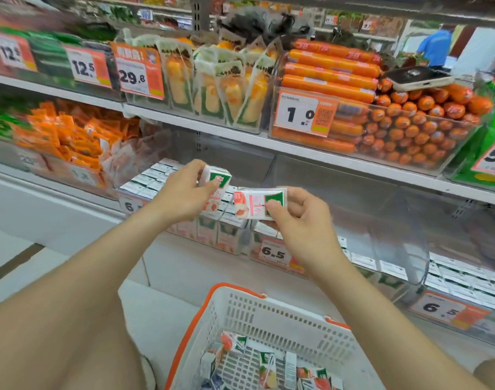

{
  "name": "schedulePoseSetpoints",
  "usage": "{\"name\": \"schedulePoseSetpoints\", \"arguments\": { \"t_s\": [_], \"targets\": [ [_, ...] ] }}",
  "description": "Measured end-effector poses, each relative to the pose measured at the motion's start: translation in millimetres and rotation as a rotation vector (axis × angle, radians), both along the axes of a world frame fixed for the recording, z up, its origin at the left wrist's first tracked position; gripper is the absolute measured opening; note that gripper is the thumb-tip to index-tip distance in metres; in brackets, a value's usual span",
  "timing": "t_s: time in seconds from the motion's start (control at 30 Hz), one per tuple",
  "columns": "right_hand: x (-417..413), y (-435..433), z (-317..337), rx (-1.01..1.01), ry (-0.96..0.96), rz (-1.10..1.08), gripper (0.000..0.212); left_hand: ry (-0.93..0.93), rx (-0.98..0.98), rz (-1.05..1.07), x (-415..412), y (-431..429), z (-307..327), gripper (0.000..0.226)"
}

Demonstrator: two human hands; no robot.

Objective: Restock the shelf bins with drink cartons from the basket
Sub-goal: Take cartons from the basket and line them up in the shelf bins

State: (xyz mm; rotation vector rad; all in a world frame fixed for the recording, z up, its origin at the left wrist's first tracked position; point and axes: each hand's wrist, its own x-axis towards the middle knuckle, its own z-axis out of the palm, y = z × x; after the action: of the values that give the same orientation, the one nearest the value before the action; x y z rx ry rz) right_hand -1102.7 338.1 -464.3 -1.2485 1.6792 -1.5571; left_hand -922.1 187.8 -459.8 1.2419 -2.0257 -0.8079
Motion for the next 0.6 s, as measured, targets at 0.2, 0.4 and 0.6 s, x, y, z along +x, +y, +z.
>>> {"name": "schedulePoseSetpoints", "arguments": {
  "t_s": [0.2,0.4,0.6],
  "targets": [
    [37.4,-105.0,-9.6,-0.163,0.855,-0.019,0.035,-0.006,-0.112,0.276,32.6,-66.3,-24.9,0.022],
    [43.8,-219.5,-32.3,0.03,1.359,-0.131,0.035,0.034,-0.113,0.293,42.5,-97.3,-39.6,0.03],
    [49.9,-289.4,-43.0,0.272,1.113,0.004,0.038,0.041,-0.112,0.3,49.3,-120.1,-52.6,0.034]
  ]
}}
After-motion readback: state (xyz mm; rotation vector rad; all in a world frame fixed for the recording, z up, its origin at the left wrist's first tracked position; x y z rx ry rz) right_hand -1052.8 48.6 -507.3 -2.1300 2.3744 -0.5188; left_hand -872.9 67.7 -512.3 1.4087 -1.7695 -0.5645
